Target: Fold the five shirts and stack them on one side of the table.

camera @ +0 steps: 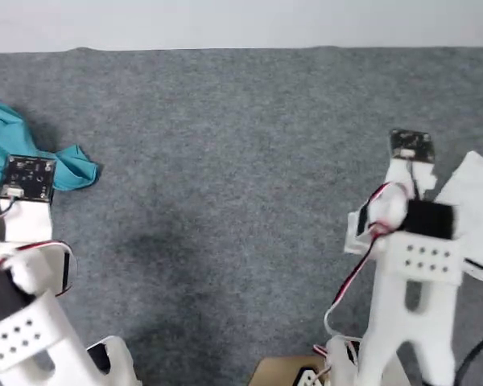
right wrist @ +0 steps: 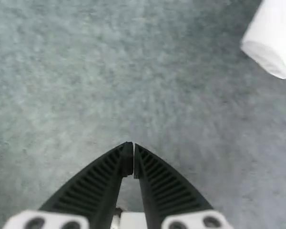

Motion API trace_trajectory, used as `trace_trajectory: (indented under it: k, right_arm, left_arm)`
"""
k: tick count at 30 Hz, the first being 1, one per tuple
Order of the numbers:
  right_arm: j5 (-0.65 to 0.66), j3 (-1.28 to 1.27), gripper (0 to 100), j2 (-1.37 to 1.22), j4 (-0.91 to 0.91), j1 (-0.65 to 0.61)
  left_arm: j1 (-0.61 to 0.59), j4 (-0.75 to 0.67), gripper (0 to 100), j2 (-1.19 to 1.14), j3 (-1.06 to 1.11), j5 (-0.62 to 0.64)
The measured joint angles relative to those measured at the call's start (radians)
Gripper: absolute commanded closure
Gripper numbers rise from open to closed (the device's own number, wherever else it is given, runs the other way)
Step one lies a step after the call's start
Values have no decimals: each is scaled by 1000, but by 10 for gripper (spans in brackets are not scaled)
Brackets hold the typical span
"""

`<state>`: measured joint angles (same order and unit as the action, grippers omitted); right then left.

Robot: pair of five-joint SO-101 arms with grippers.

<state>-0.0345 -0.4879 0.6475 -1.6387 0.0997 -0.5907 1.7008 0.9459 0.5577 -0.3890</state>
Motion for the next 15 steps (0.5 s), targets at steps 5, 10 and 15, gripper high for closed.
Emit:
trace_trajectory:
  k: [5,10,15]
  right_arm:
    - [-83,-132,990,190,78,-57]
    - [-95,-253,990,316,135,-66]
    - [-98,-288,990,370,138,-61]
  left_arm:
    - [18,-8,997,133,31,95]
    - [103,-9,997,244,103,107]
    - [133,-66,997,310,114,112]
